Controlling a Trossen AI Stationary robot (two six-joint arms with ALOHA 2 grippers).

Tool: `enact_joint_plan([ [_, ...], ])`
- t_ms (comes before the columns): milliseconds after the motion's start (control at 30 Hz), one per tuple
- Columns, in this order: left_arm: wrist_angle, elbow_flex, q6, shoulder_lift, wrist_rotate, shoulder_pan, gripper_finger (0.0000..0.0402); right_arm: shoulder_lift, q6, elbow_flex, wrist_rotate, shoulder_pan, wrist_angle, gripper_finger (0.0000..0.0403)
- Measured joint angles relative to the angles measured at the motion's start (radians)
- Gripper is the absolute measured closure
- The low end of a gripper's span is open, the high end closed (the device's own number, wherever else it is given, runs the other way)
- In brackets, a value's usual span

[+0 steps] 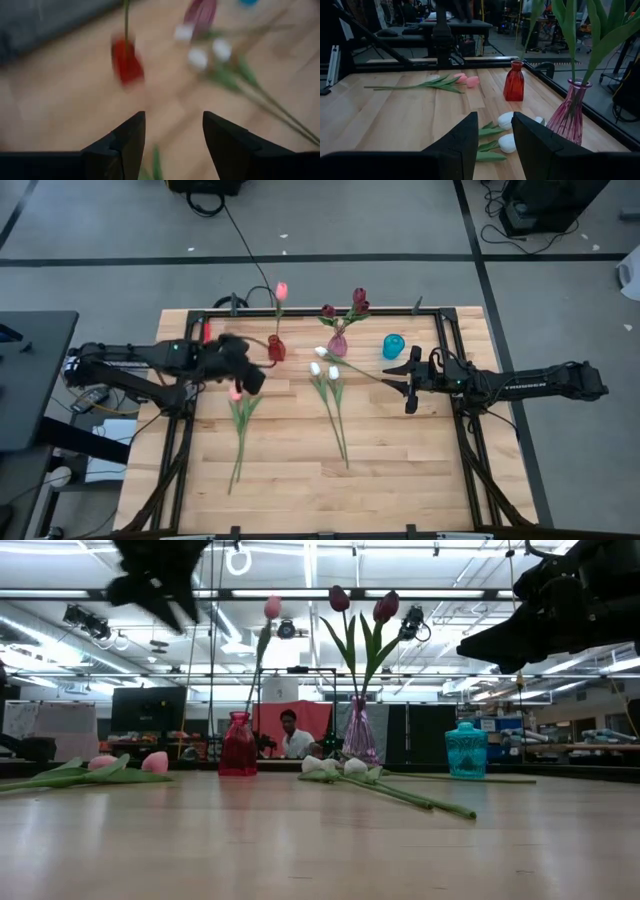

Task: Sort flowers into vase by color
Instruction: Put the right pink flower into the dark red vase

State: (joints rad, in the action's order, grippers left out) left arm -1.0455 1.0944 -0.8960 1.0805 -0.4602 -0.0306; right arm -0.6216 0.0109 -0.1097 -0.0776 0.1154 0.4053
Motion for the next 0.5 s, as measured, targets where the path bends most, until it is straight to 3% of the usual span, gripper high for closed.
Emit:
enact_joint_plan([
  [200,-0.010,-0.167,-0.453,0.050,0.153,-0.109,0.0199,0.000,0.000,0.000,0.000,0.000,0.005,0.0270],
  [333,0.075,-0.249,-0.519,0.135,0.211,-0.115,0.0199,0.000,0.000,0.000,0.000,0.000,0.005,0.0270],
  [500,0.110,-0.261,-0.506,0.262,0.222,-0.097,0.0199,0.000,0.000,0.000,0.000,0.000,0.007,0.0270],
])
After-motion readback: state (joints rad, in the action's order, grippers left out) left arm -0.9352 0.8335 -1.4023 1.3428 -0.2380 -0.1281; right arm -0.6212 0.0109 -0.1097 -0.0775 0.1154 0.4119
